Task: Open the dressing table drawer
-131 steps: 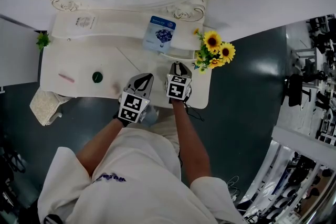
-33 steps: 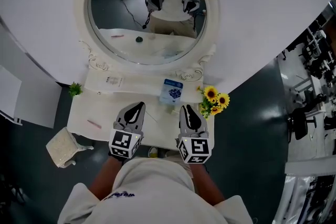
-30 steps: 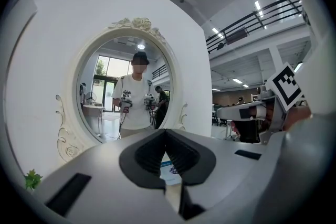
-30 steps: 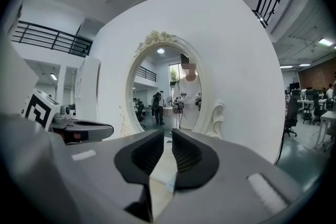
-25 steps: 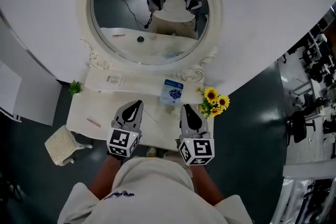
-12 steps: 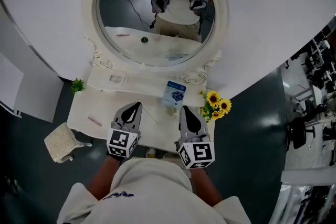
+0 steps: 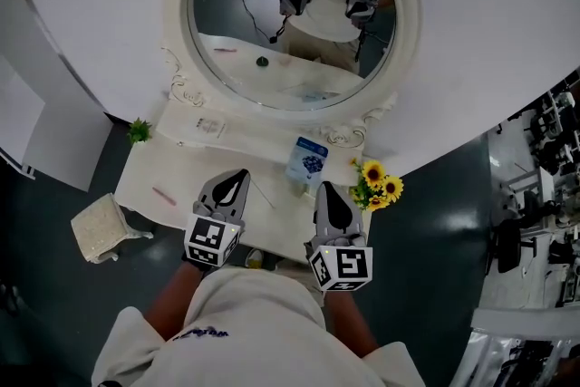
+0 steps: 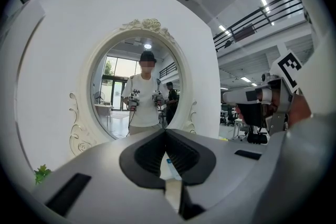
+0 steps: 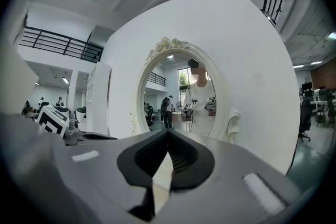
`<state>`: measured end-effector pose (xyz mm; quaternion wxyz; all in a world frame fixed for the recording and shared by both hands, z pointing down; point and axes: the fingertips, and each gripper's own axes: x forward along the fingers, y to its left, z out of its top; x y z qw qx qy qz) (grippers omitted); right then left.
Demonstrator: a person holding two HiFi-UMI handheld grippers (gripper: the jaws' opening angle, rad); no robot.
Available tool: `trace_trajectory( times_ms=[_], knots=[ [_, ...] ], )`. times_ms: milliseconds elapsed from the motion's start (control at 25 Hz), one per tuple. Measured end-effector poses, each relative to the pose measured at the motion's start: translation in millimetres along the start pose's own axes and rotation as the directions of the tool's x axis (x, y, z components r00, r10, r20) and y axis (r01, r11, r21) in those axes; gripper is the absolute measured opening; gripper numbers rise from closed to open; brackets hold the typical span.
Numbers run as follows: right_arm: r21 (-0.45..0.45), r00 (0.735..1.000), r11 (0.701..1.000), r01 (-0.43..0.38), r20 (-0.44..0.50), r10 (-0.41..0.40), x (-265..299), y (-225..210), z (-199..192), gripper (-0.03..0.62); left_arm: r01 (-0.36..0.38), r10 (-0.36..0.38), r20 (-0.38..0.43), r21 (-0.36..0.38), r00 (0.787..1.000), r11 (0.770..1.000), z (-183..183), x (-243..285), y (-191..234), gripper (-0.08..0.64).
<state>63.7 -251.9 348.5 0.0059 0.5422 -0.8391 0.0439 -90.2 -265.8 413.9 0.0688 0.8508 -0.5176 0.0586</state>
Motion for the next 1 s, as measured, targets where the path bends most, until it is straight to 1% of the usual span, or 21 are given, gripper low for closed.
trace_trajectory(
  times_ms=[1000],
  knots=[
    [0.009, 1.0, 1.0, -0.004, -0.01, 0.004, -1.8, -2.8, -4.8, 0.011, 0.022, -0.022, 0.007, 0.008, 1.0, 1.0, 2.2, 5.1, -13.6, 0.009]
  ],
)
